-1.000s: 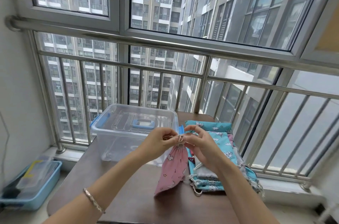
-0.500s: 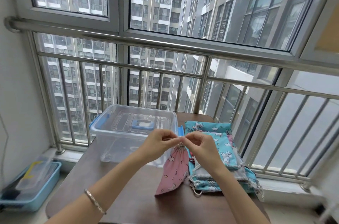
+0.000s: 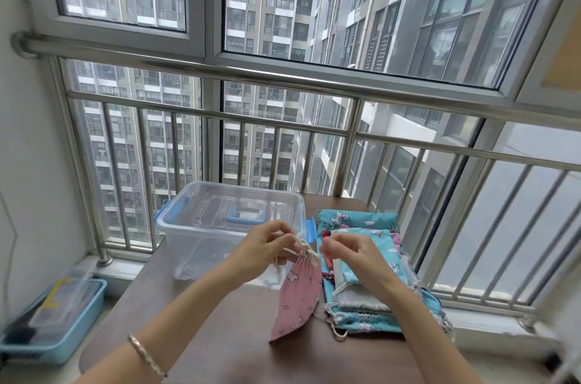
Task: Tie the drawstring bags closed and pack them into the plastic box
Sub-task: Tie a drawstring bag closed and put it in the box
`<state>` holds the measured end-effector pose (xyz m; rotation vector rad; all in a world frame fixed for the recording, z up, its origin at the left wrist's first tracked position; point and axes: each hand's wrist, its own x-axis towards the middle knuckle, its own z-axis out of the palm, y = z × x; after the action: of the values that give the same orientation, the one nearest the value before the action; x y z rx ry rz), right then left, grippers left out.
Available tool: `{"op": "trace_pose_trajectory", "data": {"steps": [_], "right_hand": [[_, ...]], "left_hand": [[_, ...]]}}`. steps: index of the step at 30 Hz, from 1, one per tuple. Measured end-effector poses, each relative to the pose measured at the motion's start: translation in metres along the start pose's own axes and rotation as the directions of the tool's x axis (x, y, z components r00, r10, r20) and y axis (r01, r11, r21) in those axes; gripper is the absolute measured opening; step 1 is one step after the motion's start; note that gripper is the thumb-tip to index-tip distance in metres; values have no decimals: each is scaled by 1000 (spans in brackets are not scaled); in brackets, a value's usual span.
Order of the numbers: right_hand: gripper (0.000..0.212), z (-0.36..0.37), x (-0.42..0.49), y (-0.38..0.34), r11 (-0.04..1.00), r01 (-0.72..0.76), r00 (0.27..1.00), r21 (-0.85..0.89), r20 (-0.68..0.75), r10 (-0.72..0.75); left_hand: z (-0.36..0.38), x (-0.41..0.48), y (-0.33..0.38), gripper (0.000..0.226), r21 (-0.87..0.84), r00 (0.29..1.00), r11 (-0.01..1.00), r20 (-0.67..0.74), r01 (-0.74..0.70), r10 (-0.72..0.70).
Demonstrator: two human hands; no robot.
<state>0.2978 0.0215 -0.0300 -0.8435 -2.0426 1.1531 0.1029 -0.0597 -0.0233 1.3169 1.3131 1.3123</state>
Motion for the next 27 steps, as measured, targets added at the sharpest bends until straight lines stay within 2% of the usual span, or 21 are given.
{"op": "trace_pose_trajectory", "data": {"steps": [2,6,9,11,13,14,16,21,24,27], "right_hand": [[38,-1,10,-5,997,-62,998,-36,-27,61],[45,3,20,-11,982,-129,981,-136,130,147],[30,4,21,-12,990,-137,978,-31,155,140],[19,6,21,-11,984,-151,981,100,138,136],[17,8,20,-10,977,-152,985,151,103,137],[17,9,19,-10,978,-151,987,145,84,140],[16,10,19,-11,983,-152,987,106,64,146],[12,8,23,-13,983,-186,978,7,101,184],[15,8,25,-11,981,-187,974,-48,120,191],[14,8,25,-11,980,-197,972,-24,129,198]], "left_hand": [[-1,2,1,10,26,999,1000,42,2,-3],[4,7,0,10,114,998,993,60,-18,11],[5,11,-3,9,215,999,975,18,-51,48],[5,11,-3,7,427,993,900,-31,-91,116],[7,8,-2,10,666,969,737,-88,-116,232],[8,4,1,11,729,956,674,-104,-114,274],[12,0,6,12,737,945,665,-117,-123,306],[22,-3,10,15,547,939,807,-104,-221,328],[23,1,6,23,524,912,798,-91,-297,399],[21,8,-1,31,507,904,787,-37,-351,427]]}}
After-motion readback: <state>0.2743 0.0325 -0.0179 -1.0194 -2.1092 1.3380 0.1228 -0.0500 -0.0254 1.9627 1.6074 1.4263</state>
